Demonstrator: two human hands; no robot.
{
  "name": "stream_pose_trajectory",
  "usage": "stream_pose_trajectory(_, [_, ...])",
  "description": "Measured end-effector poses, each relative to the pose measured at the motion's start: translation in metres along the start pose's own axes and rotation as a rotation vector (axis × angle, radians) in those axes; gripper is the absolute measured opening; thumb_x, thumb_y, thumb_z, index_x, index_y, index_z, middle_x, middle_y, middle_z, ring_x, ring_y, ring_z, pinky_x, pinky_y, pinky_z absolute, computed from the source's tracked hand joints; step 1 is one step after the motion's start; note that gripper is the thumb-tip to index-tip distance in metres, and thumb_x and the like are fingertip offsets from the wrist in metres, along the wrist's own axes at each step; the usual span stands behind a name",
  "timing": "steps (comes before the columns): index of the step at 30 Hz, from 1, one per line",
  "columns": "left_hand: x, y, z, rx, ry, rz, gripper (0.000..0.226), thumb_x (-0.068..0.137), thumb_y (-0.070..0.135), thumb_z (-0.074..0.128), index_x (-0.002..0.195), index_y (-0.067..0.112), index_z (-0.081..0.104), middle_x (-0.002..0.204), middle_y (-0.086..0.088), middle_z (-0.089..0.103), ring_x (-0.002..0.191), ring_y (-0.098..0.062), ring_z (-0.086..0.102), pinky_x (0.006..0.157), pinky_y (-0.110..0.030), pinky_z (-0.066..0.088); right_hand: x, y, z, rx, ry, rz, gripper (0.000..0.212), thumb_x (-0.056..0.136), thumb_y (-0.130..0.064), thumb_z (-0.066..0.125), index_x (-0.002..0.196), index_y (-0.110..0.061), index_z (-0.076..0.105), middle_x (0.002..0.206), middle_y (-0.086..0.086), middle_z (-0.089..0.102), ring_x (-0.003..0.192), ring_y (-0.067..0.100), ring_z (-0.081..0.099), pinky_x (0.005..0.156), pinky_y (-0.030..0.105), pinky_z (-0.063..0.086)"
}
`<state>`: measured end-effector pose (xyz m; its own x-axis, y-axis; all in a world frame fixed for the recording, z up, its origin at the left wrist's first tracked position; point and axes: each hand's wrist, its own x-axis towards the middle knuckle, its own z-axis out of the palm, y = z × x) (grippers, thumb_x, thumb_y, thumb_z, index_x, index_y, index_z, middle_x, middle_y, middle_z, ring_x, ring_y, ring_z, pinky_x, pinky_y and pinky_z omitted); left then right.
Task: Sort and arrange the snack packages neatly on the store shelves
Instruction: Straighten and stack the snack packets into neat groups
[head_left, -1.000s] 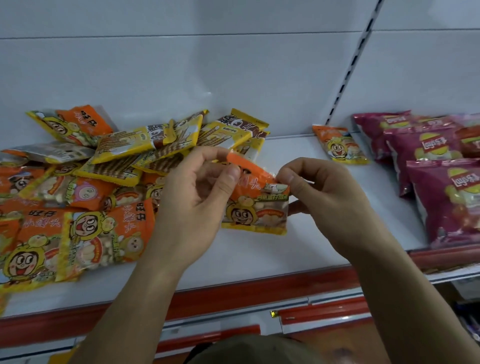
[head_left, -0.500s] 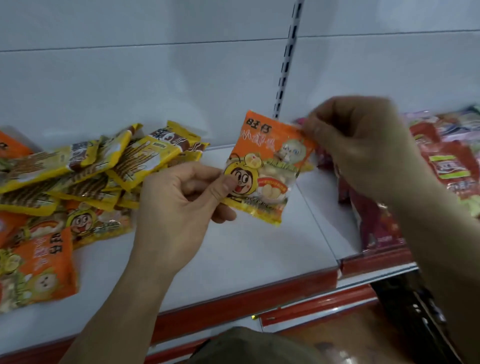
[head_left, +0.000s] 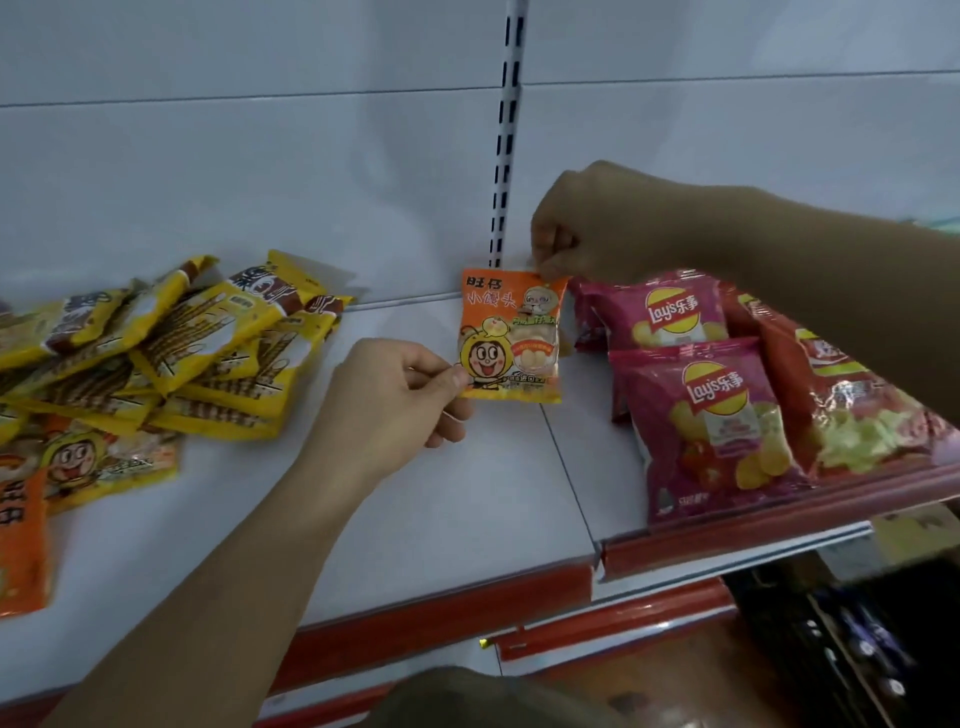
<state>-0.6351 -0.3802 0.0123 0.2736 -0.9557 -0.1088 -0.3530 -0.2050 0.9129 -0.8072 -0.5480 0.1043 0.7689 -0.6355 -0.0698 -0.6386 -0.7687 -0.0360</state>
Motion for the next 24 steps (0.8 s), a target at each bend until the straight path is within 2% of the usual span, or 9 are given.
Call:
stream_pose_trajectory(3, [0.01,-0.004,0.01,0.198,0.01,0.064,0.018,0.093,0.027,0.071,0.076,0.023,0.074,0.06,0.009,0.069,0.054,-0.004,0.065,0.058,-0.026,0.051,0.011,0.003,0.01,-0.098,-0.069,0.002,0.013,0.094,-0.026,0.07,0.1,-0.017,0.076,0.087,-0.009,0.066,0.076,0.012,0.058,0.072,0.024,0.044])
stream_pose_trajectory(6, [0.012,-0.003,0.017,0.349,0.026,0.112,0.013,0.093,0.029,0.071,0.082,0.025,0.078,0.064,0.014,0.067,0.061,-0.002,0.062,0.059,-0.021,0.046,0.015,0.003,0.014,-0.11,-0.093,0.015,0.011,0.093,-0.027,0.07,0.099,-0.019,0.077,0.092,-0.003,0.071,0.083,0.017,0.061,0.074,0.031,0.048])
stream_pose_trajectory(9, [0.011,-0.003,0.023,0.421,0.039,0.128,0.011,0.092,0.031,0.072,0.087,0.024,0.079,0.075,0.012,0.07,0.071,-0.004,0.064,0.067,-0.026,0.054,0.018,0.002,0.018,-0.149,-0.105,0.025,0.015,0.095,-0.026,0.065,0.092,-0.017,0.076,0.09,0.002,0.073,0.084,0.022,0.065,0.071,0.034,0.055])
stream_pose_trajectory(12, [0.013,-0.005,0.027,0.449,0.06,0.127,0.009,0.089,0.033,0.076,0.083,0.026,0.077,0.073,0.013,0.069,0.071,-0.006,0.064,0.068,-0.031,0.056,0.022,0.004,0.022,-0.179,-0.11,0.034,0.021,0.093,-0.023,0.061,0.082,-0.011,0.072,0.085,0.008,0.072,0.083,0.028,0.068,0.07,0.039,0.058])
stream_pose_trajectory(16, [0.014,-0.006,0.03,0.465,0.055,0.127,0.009,0.087,0.034,0.077,0.082,0.027,0.076,0.071,0.014,0.066,0.069,-0.006,0.062,0.063,-0.028,0.052,0.027,0.005,0.025,-0.187,-0.138,0.039,0.017,0.091,-0.02,0.062,0.085,-0.01,0.074,0.089,0.009,0.073,0.085,0.029,0.069,0.073,0.041,0.059])
stream_pose_trajectory(21, [0.013,-0.007,0.032,0.477,0.028,0.15,0.013,0.087,0.038,0.077,0.079,0.029,0.072,0.07,0.015,0.064,0.067,-0.006,0.061,0.059,-0.027,0.046,0.029,0.007,0.028,-0.171,-0.137,0.056,0.014,0.092,-0.027,0.071,0.093,-0.015,0.077,0.097,0.003,0.074,0.09,0.023,0.068,0.08,0.04,0.06])
stream_pose_trajectory(24, [0.014,-0.007,0.033,0.495,0.017,0.171,0.016,0.086,0.041,0.077,0.077,0.031,0.069,0.071,0.015,0.063,0.068,-0.007,0.061,0.058,-0.025,0.044,0.029,0.007,0.028,-0.156,-0.125,0.064,0.013,0.092,-0.026,0.071,0.094,-0.015,0.077,0.098,0.002,0.074,0.089,0.023,0.068,0.079,0.039,0.06])
